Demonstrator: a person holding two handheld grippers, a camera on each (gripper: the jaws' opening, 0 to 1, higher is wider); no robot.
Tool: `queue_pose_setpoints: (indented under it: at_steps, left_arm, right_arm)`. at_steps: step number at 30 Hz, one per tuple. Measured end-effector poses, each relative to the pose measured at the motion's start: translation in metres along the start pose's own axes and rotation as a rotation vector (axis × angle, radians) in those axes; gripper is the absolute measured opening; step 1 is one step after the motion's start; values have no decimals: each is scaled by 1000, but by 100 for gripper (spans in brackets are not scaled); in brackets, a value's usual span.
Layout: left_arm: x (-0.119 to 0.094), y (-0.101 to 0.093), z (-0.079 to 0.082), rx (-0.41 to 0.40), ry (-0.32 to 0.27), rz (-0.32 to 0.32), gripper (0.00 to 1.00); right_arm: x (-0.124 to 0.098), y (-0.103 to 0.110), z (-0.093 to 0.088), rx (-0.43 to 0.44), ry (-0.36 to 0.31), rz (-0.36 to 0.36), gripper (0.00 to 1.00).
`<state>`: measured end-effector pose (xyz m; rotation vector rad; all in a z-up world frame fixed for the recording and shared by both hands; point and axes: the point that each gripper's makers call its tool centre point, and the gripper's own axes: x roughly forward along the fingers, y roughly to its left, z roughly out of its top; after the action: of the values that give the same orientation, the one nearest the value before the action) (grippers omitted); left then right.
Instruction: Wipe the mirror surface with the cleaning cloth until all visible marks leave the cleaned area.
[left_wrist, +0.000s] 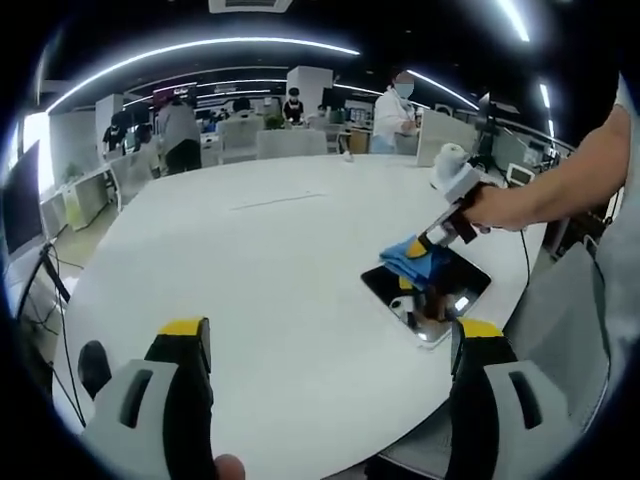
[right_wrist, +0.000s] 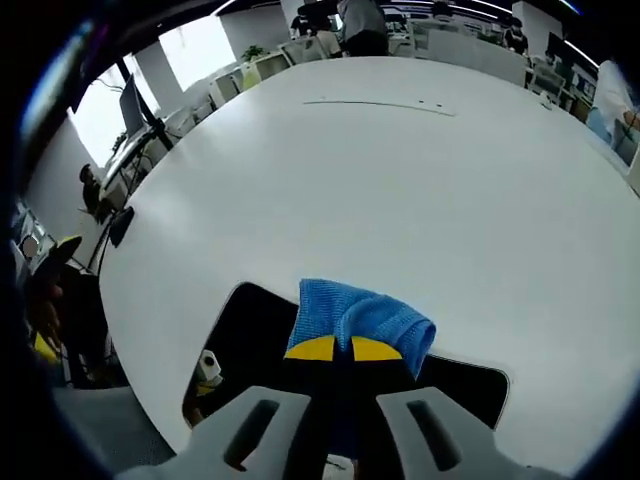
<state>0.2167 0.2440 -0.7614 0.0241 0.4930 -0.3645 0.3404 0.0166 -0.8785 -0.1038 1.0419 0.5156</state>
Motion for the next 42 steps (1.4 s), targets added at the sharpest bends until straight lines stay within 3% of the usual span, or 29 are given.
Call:
queue_pose_setpoints:
  at_steps: [5,8,21,25,34,42]
  left_arm:
    - [0,1,3,7,-3,2,99]
    - [0,1,3,7,-1,3,99]
    - [-3,-2,1,-1,5,17,99]
    - [-4,-1,2,0,-1,22,99]
    - [-4,3,5,9,-12,31,99]
    - [-4,11,7,20,-20,47,99]
  right_arm:
    - [4,14,3,-6,-3,15,0]
    - [6,22,5,44,-6,37,0]
    - [17,54,13,-52,-20,67,0]
    - [19,61,15,-119,-4,81,0]
    - [22,59,18,39,27,92,0]
    - [21,60,16,63,32,98,0]
